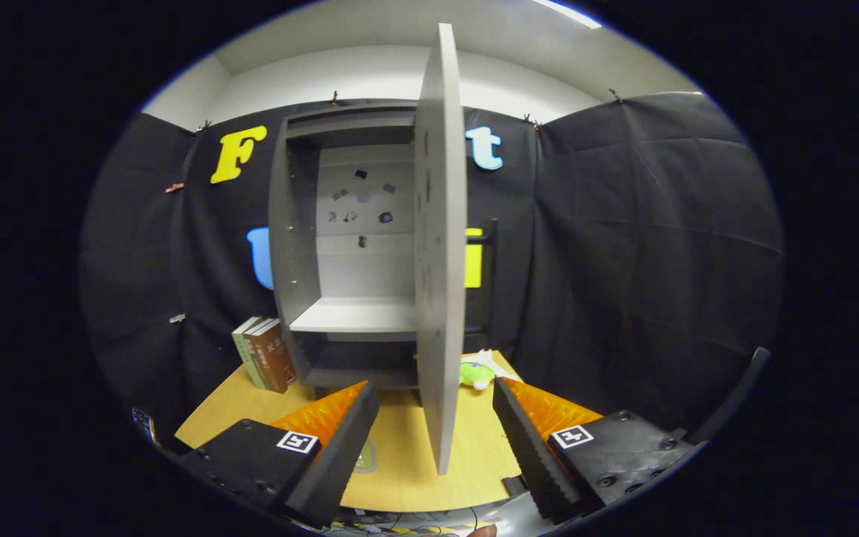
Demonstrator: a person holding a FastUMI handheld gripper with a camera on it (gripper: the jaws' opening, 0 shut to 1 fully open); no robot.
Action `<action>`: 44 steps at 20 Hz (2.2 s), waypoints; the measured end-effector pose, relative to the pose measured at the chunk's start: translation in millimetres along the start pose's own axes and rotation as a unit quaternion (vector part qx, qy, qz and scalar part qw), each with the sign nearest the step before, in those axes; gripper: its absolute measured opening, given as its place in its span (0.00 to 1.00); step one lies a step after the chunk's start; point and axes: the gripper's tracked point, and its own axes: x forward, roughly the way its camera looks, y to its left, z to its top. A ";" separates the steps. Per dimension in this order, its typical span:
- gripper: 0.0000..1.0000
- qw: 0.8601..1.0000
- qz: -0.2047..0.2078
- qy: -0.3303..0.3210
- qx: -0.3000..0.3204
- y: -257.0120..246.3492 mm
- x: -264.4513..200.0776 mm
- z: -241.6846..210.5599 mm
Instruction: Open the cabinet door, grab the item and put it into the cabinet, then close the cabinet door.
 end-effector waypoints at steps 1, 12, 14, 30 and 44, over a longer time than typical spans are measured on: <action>0.97 1.000 0.013 0.012 0.000 13.6 -2.6 -12.5; 0.97 0.984 0.101 0.149 0.006 143.9 90.1 -174.2; 0.97 0.980 0.098 0.173 -0.003 149.8 115.2 -211.2; 0.65 0.946 0.070 0.314 -0.048 154.6 249.9 -400.8; 0.20 0.954 0.049 0.295 -0.021 142.8 234.3 -340.7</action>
